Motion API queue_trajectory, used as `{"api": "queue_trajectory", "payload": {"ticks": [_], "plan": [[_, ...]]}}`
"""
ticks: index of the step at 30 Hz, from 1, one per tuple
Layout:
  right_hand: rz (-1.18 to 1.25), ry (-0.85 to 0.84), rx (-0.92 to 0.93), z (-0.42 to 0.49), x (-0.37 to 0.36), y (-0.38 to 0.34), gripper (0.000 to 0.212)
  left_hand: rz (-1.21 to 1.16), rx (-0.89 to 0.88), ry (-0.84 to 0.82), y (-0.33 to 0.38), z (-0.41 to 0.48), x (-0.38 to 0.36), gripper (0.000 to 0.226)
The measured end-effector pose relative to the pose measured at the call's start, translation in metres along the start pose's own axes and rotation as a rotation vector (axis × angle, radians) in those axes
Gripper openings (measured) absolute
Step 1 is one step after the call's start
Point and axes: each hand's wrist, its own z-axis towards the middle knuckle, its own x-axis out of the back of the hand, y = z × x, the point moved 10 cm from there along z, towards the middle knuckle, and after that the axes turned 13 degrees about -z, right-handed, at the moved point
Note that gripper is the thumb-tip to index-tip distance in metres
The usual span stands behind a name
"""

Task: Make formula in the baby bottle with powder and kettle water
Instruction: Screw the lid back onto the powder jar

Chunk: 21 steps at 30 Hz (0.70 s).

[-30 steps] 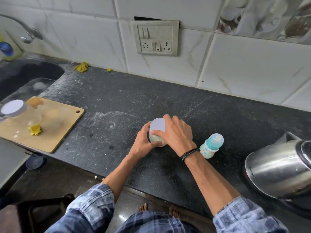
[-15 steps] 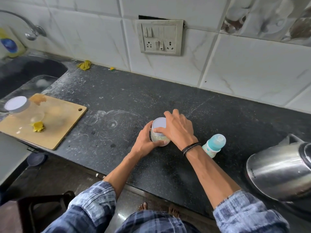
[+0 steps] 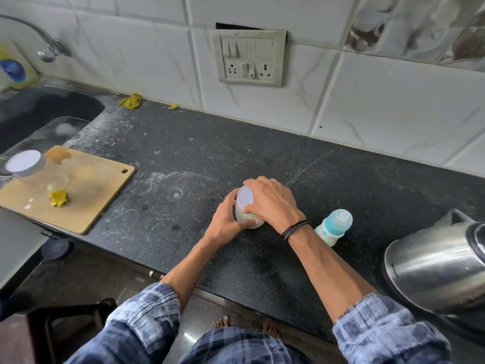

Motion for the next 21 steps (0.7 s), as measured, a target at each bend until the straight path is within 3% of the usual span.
{"api": "queue_trajectory", "payload": {"ticks": [4, 9, 12, 16, 21], "plan": [[-0.016, 0.033, -0.064, -0.0005, 0.0014, 0.0053, 0.066, 0.016, -0.007, -0.008, 0.0039, -0.0014, 0.0, 0.085], [-0.015, 0.018, 0.028, -0.001, 0.0018, -0.0015, 0.067, 0.023, -0.004, 0.003, 0.0041, -0.0017, -0.0008, 0.084], [-0.051, 0.033, -0.012, -0.0017, 0.0007, -0.0002, 0.06, 0.038, -0.009, 0.001, 0.0071, -0.0031, 0.0, 0.085], [-0.038, 0.064, -0.053, -0.0019, 0.0058, 0.0061, 0.071, 0.03, -0.014, 0.001, 0.0074, -0.0032, 0.0007, 0.084], [-0.026, -0.013, 0.006, -0.0008, -0.0033, 0.0004, 0.068, 0.041, -0.012, 0.003, 0.0047, -0.0026, 0.0002, 0.084]]}}
